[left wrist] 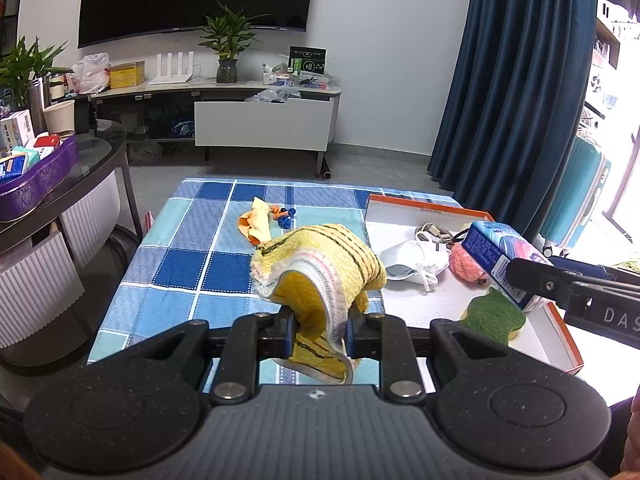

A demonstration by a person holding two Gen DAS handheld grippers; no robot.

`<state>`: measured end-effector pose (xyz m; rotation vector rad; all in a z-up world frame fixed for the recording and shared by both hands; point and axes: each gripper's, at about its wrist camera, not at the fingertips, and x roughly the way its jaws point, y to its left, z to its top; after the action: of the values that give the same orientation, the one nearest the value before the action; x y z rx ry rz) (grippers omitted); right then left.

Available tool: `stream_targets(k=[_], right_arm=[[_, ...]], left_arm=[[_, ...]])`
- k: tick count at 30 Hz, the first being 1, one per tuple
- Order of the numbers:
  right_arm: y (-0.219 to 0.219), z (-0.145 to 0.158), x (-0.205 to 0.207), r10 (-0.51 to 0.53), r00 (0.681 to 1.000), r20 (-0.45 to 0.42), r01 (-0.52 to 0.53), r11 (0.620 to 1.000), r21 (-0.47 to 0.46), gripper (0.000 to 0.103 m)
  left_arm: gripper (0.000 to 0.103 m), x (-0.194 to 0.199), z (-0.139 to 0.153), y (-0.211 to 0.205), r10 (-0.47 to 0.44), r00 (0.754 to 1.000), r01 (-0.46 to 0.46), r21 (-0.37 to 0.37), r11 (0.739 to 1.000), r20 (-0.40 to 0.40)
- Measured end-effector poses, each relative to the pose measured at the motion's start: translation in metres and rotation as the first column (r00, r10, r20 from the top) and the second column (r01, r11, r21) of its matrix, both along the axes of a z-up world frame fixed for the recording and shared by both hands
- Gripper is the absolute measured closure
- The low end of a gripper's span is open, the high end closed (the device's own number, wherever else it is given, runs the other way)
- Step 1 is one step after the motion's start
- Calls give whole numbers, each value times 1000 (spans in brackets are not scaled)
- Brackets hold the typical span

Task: Organize soft objects
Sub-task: 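Carry the towel and tissue pack over the white box with both grippers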

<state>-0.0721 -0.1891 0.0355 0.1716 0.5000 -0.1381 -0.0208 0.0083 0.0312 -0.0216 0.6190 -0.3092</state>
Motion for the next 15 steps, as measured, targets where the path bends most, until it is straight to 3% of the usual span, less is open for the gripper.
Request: stream_targets(k=[15], right_arm=[[-13, 3, -8, -37, 999, 11, 37, 999, 2, 40]], left_arm=[[79, -2, 2, -17, -49, 999, 49, 4, 999, 9]])
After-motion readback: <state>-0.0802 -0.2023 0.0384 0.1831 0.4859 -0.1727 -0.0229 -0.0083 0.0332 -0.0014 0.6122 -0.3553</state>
